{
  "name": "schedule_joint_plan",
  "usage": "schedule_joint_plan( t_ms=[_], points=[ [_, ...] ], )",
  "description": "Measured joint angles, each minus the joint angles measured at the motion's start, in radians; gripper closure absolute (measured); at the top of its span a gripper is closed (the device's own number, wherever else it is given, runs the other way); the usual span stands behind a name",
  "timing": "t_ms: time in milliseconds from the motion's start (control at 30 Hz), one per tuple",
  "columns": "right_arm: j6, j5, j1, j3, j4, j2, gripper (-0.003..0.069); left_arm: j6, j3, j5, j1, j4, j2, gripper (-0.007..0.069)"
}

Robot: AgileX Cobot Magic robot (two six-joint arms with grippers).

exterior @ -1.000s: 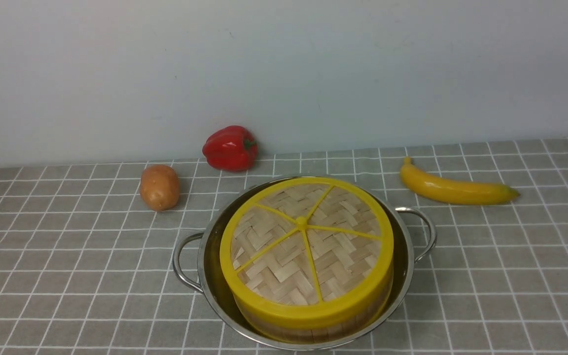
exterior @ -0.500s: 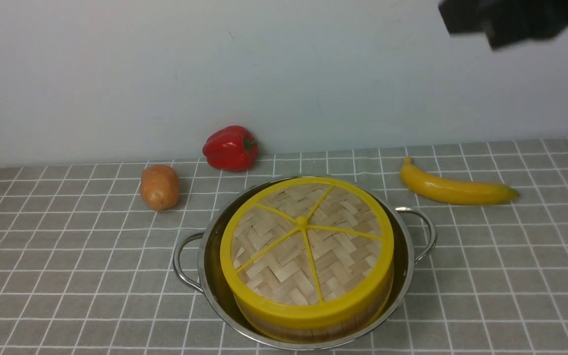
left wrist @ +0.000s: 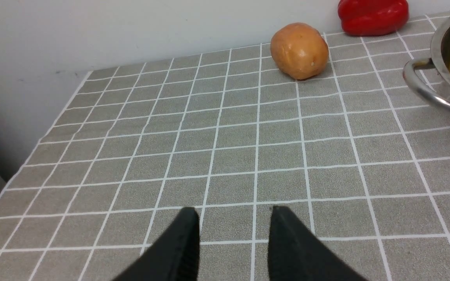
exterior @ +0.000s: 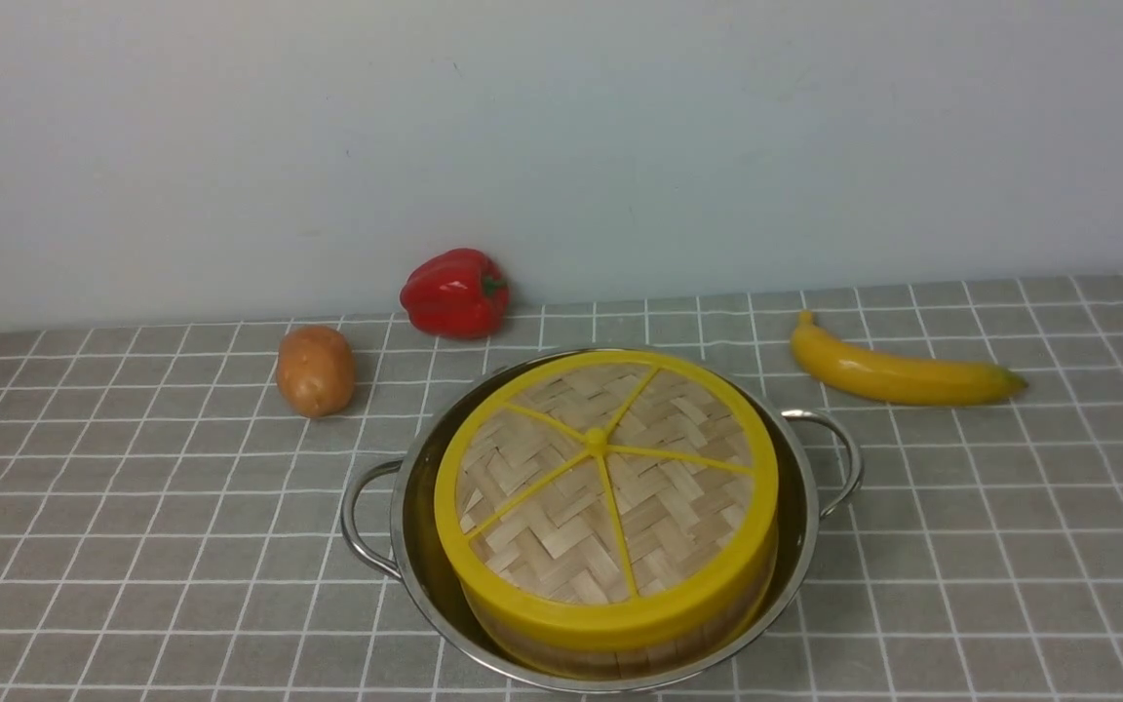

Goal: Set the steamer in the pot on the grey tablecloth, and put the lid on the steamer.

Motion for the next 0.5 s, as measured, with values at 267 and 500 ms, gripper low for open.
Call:
schedule_joint_plan(
  t_ms=[267, 500],
  points=[
    [0.037, -0.013, -0.166, 0.204, 0.0, -0.369, 0.0489, 0.0, 0.0, 0.0, 0.0, 0.0, 0.0, 0.0382],
    [0.047, 0.137, -0.169, 0.212, -0.068, -0.453, 0.0468, 0.0, 0.0, 0.0, 0.0, 0.0, 0.0, 0.0382]
  ],
)
